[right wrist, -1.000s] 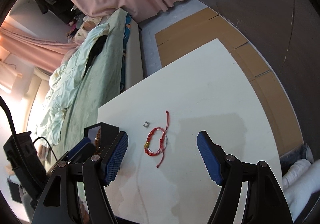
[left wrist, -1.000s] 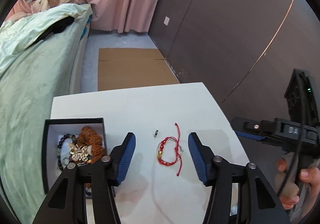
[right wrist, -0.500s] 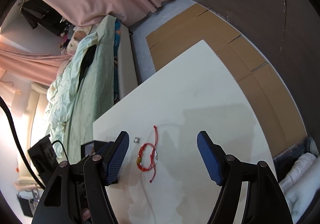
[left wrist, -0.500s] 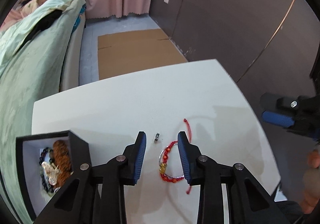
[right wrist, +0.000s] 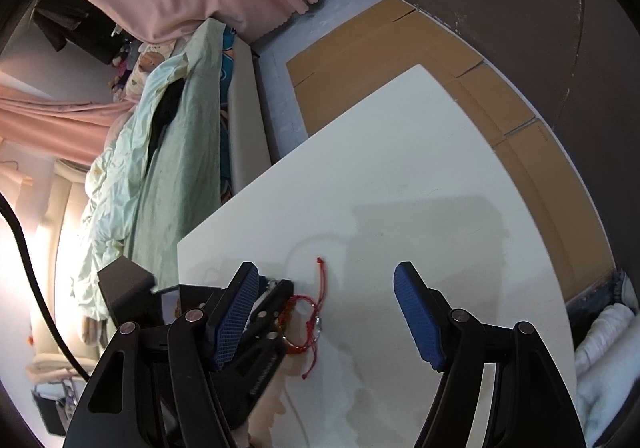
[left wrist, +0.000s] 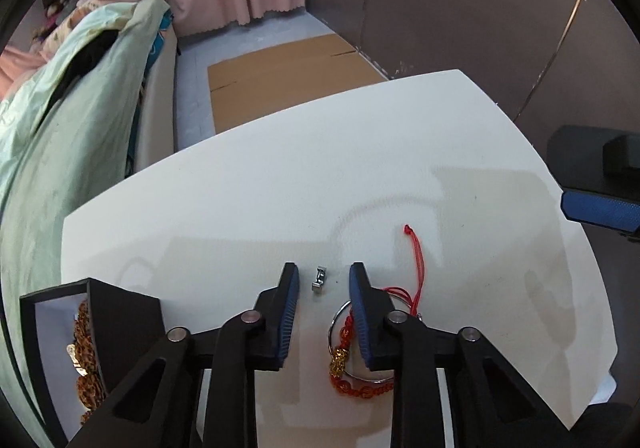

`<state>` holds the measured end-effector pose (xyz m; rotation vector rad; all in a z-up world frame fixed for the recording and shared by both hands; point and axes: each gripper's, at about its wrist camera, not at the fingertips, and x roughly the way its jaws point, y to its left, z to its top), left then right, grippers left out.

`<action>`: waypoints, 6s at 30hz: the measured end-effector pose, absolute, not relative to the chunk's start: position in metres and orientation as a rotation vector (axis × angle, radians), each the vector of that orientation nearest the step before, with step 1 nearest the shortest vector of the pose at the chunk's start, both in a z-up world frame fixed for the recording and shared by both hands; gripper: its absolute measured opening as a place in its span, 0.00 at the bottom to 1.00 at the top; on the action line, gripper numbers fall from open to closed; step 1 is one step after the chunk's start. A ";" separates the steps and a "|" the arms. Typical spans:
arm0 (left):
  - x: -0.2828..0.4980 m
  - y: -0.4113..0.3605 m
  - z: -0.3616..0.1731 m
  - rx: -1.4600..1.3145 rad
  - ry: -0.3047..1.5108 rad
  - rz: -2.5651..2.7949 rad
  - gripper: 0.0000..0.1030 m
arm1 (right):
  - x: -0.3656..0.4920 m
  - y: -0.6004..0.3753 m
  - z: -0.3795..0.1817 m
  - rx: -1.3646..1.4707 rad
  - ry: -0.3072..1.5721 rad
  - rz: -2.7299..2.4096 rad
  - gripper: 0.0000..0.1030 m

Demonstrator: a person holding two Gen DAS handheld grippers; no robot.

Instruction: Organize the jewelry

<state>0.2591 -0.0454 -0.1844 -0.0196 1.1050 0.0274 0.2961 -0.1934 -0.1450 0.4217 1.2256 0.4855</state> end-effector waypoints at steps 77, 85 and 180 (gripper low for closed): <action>0.164 0.081 -0.108 -0.266 0.906 0.211 0.04 | 0.220 -0.122 -0.088 0.169 1.017 0.667 0.03; 0.141 0.110 -0.106 -0.455 0.897 0.202 0.10 | 0.198 -0.110 -0.075 0.225 0.976 0.715 0.03; 0.192 -0.045 -0.141 -0.195 1.063 -0.078 0.61 | 0.214 -0.263 -0.122 0.518 1.148 0.473 0.79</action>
